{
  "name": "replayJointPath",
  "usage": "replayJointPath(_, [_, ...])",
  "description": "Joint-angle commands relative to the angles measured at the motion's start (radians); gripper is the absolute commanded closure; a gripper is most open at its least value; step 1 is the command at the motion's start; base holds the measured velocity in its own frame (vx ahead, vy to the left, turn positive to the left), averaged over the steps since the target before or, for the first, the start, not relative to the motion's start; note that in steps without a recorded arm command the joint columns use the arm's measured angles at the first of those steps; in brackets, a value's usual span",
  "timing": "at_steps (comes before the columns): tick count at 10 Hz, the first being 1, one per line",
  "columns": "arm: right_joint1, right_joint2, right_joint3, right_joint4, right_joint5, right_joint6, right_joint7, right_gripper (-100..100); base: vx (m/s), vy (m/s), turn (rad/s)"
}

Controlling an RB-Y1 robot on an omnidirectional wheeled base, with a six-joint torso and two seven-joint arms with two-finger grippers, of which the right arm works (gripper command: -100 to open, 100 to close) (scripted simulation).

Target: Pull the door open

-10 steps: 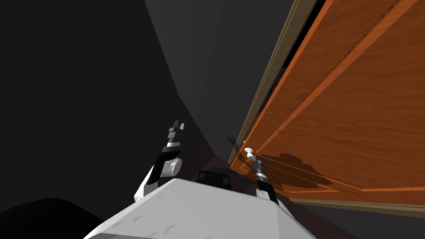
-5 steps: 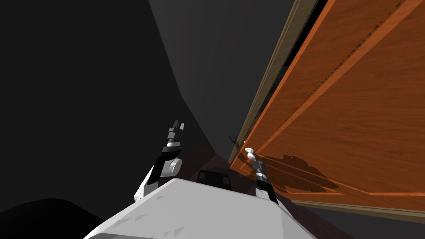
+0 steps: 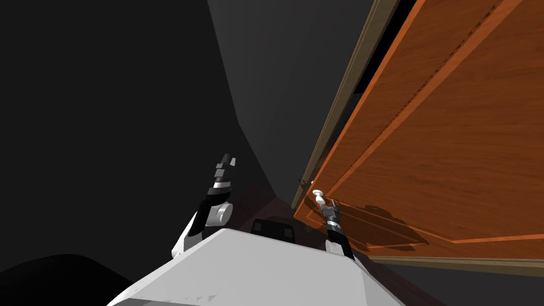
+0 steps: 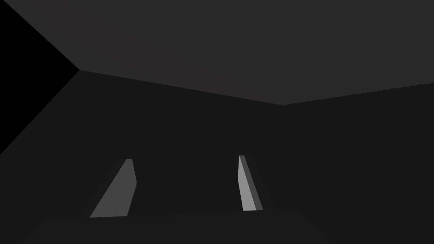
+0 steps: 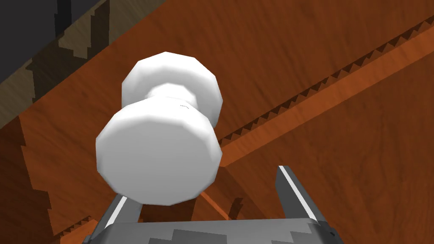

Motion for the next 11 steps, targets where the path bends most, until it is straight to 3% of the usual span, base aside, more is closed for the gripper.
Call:
replayJointPath(1, [0.000, 0.020, 0.016, -0.024, -0.020, 0.000, -0.050, -100, -0.095, -0.001, 0.058])
replayJointPath(4, [0.001, 0.026, 0.021, -0.033, -0.036, 0.005, -0.093, -100, -0.049, 0.000, 0.030])
replayJointPath(11, [0.007, 0.063, 0.048, -0.079, -0.128, 0.033, -0.284, -100, -0.064, -0.002, 0.057])
